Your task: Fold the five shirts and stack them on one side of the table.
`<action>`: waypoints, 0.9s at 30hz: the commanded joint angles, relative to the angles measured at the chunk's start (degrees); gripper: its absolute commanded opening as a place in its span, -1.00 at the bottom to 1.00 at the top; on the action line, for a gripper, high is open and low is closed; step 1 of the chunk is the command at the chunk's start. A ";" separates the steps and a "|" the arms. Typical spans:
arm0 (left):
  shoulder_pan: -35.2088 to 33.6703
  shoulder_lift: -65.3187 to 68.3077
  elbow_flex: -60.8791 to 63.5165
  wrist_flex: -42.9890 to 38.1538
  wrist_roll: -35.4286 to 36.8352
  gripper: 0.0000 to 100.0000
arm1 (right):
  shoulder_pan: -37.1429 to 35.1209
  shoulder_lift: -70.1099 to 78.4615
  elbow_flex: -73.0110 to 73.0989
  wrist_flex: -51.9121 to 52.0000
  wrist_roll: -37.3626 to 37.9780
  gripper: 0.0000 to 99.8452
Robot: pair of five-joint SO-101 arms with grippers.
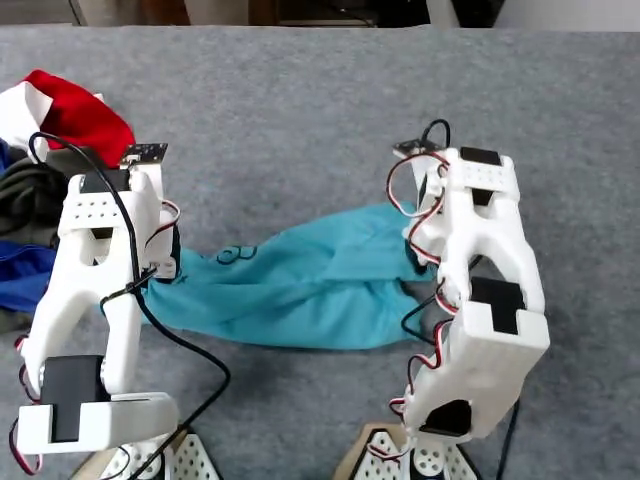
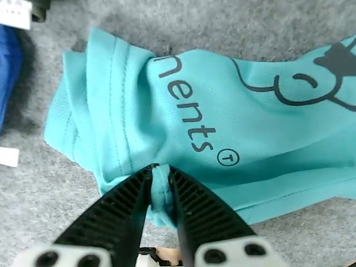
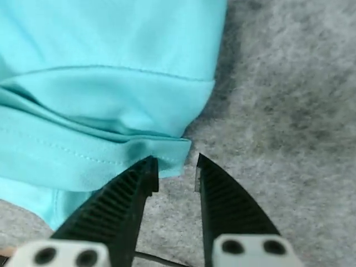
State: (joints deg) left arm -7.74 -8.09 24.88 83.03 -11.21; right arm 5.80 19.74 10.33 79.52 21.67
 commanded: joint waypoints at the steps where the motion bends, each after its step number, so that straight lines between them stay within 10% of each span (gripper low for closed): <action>1: -0.62 -0.31 -2.29 -0.18 -0.44 -0.96 | -0.31 -0.04 1.10 -1.41 0.97 -0.73; 27: -0.62 -0.40 -0.70 -0.26 -0.53 -0.96 | -0.31 -17.89 1.71 -1.67 1.67 -0.99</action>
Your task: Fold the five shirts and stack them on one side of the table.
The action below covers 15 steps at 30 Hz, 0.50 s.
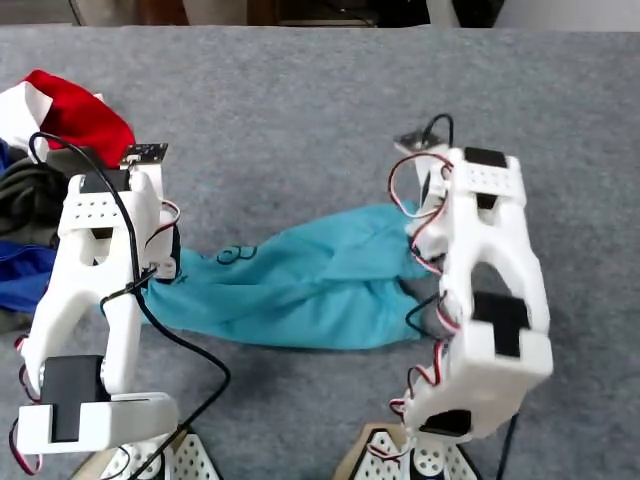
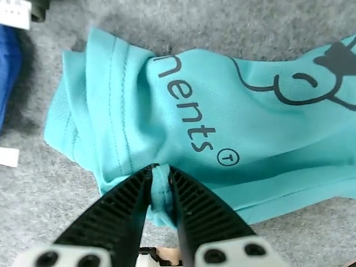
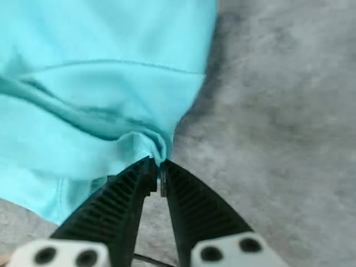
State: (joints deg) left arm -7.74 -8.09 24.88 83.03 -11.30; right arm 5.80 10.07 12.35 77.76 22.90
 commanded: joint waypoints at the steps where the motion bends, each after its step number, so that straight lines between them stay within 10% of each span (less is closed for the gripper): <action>1: -0.62 -0.40 -0.70 -0.26 -0.44 -0.96 | -0.40 -10.51 -0.31 -0.09 0.53 -0.99; 15: -0.70 -0.75 -0.70 0.09 -0.44 -0.96 | -3.21 -26.24 9.71 -1.67 6.24 -0.99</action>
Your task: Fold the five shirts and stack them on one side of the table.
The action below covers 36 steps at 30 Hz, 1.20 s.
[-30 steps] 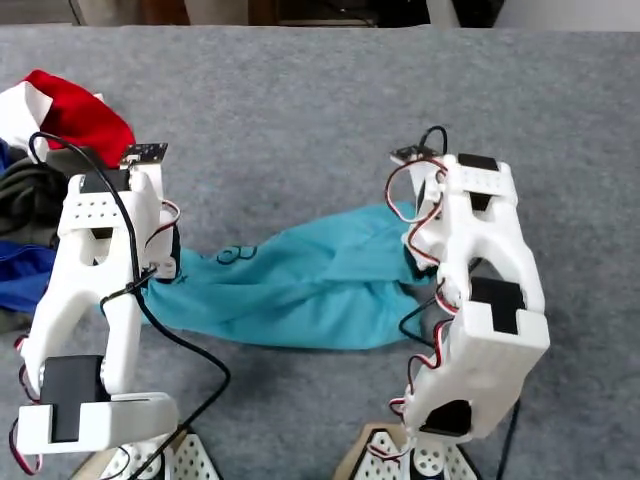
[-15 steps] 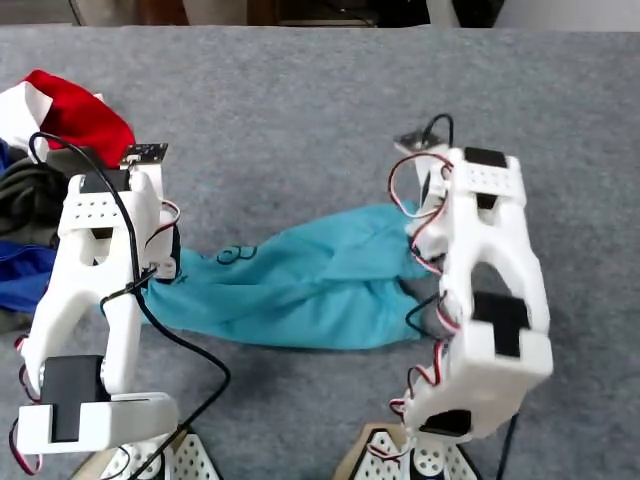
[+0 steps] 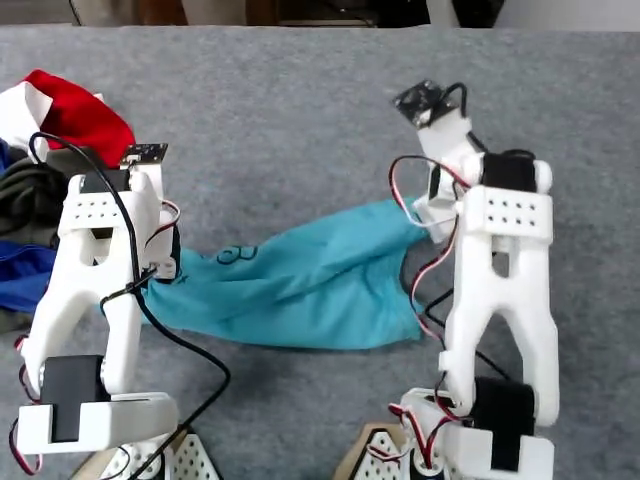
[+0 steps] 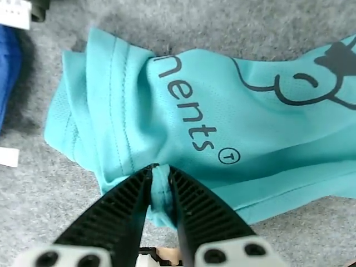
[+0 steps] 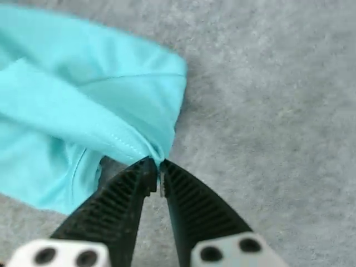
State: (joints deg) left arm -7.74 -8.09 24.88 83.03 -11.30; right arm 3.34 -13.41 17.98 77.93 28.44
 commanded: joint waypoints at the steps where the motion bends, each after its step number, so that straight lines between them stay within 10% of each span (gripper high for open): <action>1: -0.70 -0.84 -0.70 0.09 -0.44 -0.96 | -0.75 -3.03 6.73 -3.52 0.62 -0.99; 17: -0.70 -0.66 -0.44 0.09 -0.44 -0.96 | 5.93 -10.24 35.03 -16.79 9.67 -0.99; 36: -0.70 -0.40 -0.26 -0.18 -0.44 -0.96 | 10.07 -9.54 20.79 -12.13 12.31 -0.70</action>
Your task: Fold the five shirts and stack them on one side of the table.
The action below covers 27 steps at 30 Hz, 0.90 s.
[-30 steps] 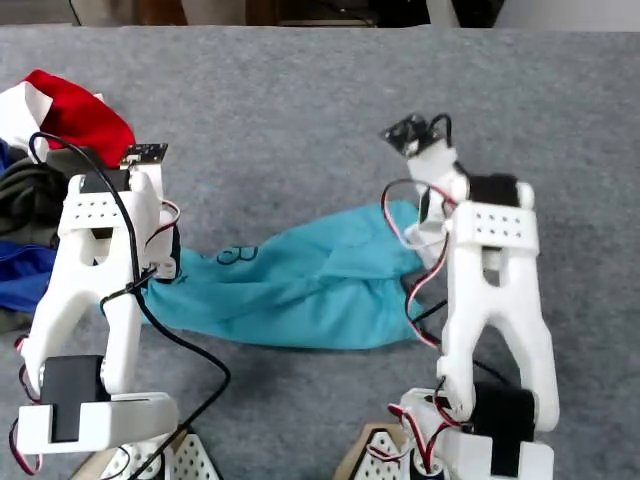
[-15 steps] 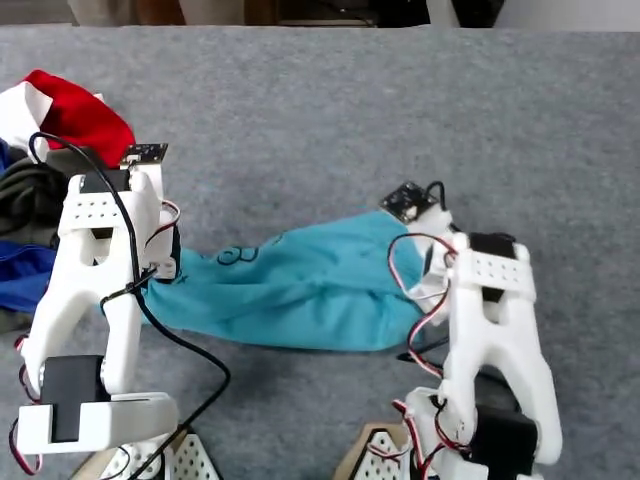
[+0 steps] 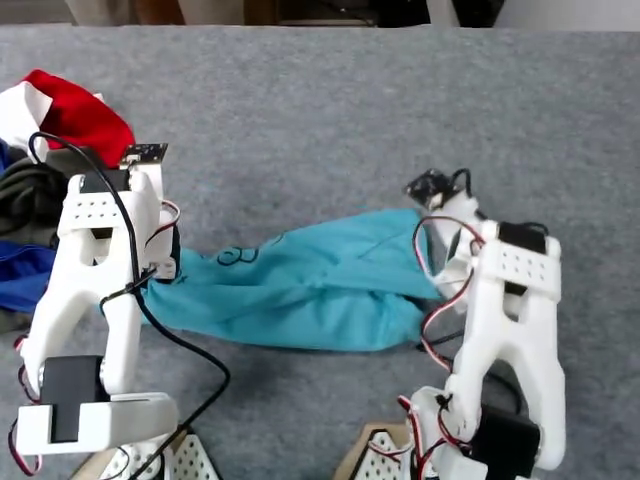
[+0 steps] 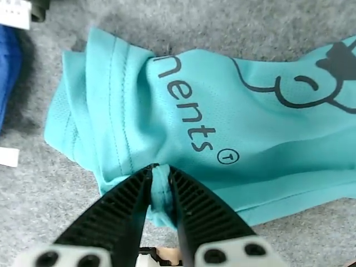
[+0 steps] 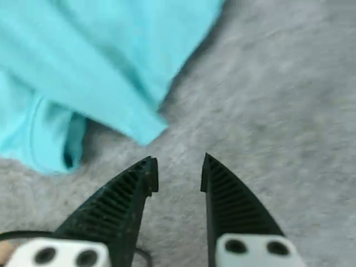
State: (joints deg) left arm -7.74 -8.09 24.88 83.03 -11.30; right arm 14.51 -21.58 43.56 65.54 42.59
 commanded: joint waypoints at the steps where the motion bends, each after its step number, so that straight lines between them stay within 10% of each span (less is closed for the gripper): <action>1: -0.70 -0.40 -0.26 -0.18 -0.44 -0.96 | -1.80 -0.92 -5.32 0.62 -2.55 -0.70; 27: -0.70 -0.31 -0.09 -0.26 -0.35 -0.96 | -3.21 15.78 -7.34 0.44 -6.42 -0.63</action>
State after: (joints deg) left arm -7.74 -8.09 25.05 83.12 -11.30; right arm 10.90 -6.11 39.08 66.86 36.97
